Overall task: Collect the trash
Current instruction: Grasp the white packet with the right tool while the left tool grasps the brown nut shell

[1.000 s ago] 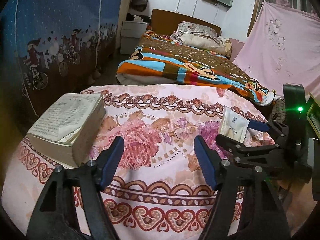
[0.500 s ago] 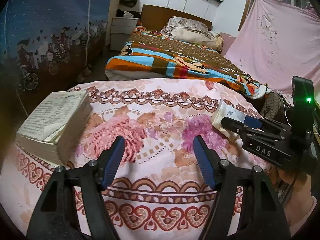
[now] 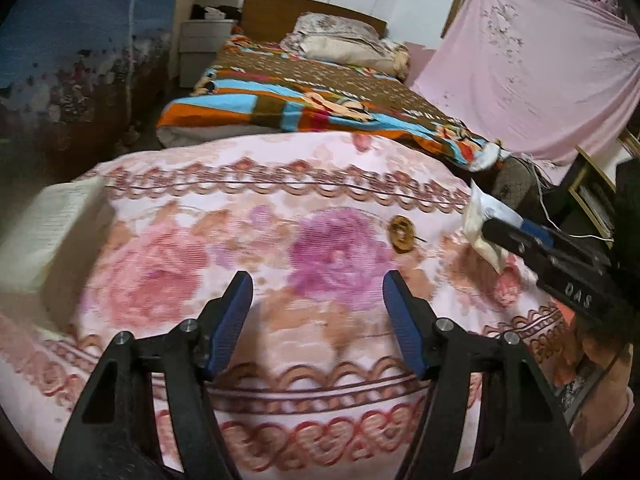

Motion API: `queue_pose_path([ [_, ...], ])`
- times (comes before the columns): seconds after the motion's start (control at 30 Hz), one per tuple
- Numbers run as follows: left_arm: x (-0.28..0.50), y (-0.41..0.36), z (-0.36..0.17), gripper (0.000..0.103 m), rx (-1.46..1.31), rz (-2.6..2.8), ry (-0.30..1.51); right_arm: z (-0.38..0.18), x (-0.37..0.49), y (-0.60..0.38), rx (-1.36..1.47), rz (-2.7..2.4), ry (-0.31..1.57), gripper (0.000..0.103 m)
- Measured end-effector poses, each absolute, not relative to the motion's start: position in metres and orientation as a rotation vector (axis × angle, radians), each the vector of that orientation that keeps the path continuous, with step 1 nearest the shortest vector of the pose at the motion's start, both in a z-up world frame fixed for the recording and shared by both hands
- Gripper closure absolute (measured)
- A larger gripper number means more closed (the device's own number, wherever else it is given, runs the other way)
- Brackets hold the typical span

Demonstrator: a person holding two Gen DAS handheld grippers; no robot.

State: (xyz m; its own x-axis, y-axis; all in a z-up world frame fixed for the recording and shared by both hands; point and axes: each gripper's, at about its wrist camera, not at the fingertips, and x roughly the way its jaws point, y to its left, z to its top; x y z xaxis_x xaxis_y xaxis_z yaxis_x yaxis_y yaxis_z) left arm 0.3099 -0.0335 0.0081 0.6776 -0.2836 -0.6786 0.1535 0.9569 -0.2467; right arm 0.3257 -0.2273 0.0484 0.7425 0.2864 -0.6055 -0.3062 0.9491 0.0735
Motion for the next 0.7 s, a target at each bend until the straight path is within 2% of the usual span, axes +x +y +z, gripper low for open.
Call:
queue_pose_path([
  [0.5, 0.35, -0.105, 0.003, 0.064, -0.058, -0.302, 0.872, 0.047, 0.314, -0.274, 0.087, 0.267, 0.634, 0.067],
  [0.7, 0.356, -0.122, 0.001, 0.083, 0.0, -0.276, 0.886, 0.046, 0.311, -0.281, 0.126, 0.263, 0.621, 0.067],
])
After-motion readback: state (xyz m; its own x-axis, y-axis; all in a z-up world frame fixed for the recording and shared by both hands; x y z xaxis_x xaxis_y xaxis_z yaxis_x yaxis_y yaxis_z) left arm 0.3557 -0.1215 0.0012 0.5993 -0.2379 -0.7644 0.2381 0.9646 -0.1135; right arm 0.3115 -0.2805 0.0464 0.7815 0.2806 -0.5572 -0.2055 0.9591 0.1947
